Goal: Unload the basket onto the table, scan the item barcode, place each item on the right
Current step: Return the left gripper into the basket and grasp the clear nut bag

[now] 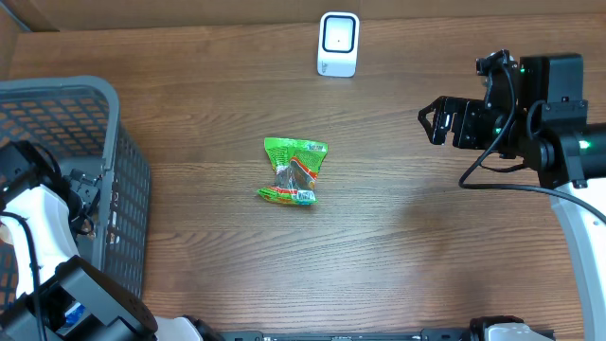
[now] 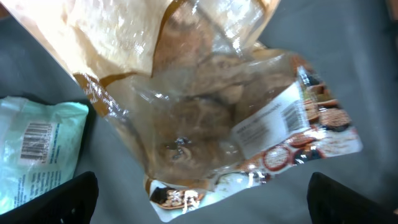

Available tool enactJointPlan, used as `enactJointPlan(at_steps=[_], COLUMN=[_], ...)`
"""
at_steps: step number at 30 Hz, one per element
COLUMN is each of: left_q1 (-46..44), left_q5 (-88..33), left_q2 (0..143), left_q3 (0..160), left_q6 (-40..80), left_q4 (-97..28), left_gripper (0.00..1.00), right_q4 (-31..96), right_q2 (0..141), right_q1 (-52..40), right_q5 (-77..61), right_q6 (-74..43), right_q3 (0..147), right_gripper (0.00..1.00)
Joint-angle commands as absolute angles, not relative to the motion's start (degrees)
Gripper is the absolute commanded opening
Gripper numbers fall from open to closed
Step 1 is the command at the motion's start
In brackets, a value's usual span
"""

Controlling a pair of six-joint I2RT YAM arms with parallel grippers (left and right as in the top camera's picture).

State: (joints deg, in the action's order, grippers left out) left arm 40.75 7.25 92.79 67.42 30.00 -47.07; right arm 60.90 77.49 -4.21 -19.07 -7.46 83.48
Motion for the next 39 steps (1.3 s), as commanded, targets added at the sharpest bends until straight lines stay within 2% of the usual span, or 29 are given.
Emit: enactJointPlan(at_steps=[1,17,24,26,29,30,31,32,34,39], left_q1=[41.04,41.01,41.01,41.01,40.95,40.91,40.91,40.91,40.91,40.88], left_q5=[10.50,10.96,10.92,10.87,10.52,10.48,10.48,10.48,10.41,6.11], left_q2=[92.58,93.12,97.89,99.90,100.42,100.40,100.40,100.40,100.38,100.36], left_q3=[64.05,56.80,56.71,56.71,56.71,56.75,56.80,56.80,56.90,60.75], left_q6=[30.50,30.50,30.48,30.46,30.41,30.44,30.44,30.44,30.44,28.82], left_q4=[-43.62,-29.82,-29.12,-29.08,-29.61,-29.71,-29.71,-29.71,-29.93,-34.41], left_gripper=[0.99,0.99,0.97,0.91,0.70,0.40,0.24,0.15,0.04,0.04], right_q4=[60.60,60.60,60.60,60.62,60.82,60.93,60.99,61.04,61.23,61.63], right_q2=[77.28,77.28,77.28,77.28,77.28,77.28,77.28,77.28,77.28,77.28], right_q1=[-4.43,-4.43,-4.43,-4.43,-4.43,-4.43,-4.43,-4.43,-4.43,-4.43], right_q5=[-18.98,-18.98,-18.98,-18.98,-18.98,-19.00,-19.00,-19.00,-19.00,-19.00], right_q6=[-7.44,-7.42,-7.42,-7.44,-7.44,-7.44,-7.44,-7.44,-7.44,-7.44], right_q3=[84.97,84.97,84.97,84.97,84.97,84.97,84.97,84.97,84.97,84.97], right_gripper=[1.00,1.00,1.00,1.00,1.00,1.00,1.00,1.00,1.00,1.00])
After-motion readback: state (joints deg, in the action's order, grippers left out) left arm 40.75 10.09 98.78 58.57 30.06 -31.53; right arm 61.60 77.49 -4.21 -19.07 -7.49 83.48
